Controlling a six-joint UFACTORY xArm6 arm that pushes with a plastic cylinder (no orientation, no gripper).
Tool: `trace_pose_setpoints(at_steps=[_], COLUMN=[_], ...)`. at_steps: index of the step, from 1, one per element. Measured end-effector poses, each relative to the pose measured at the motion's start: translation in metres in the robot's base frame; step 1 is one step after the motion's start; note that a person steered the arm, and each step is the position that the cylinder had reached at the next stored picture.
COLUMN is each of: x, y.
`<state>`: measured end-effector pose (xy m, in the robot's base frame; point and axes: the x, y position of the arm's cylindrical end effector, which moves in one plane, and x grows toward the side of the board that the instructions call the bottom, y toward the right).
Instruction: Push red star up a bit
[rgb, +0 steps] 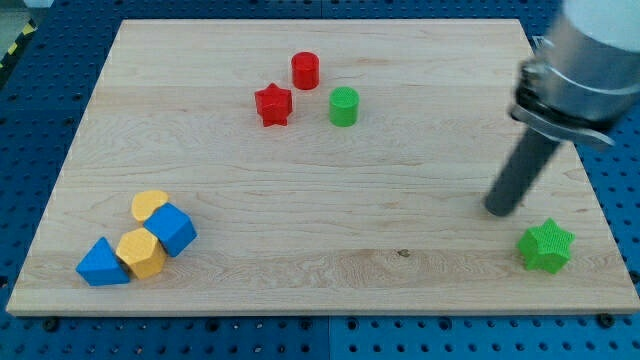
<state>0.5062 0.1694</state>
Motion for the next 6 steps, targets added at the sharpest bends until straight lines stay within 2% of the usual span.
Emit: trace_pose_setpoints(at_steps=[1, 2, 3, 5, 6], x=[-0.041, -0.054, -0.064, -0.147, -0.152], y=[-0.067, -0.152, -0.207, -0.240, -0.240])
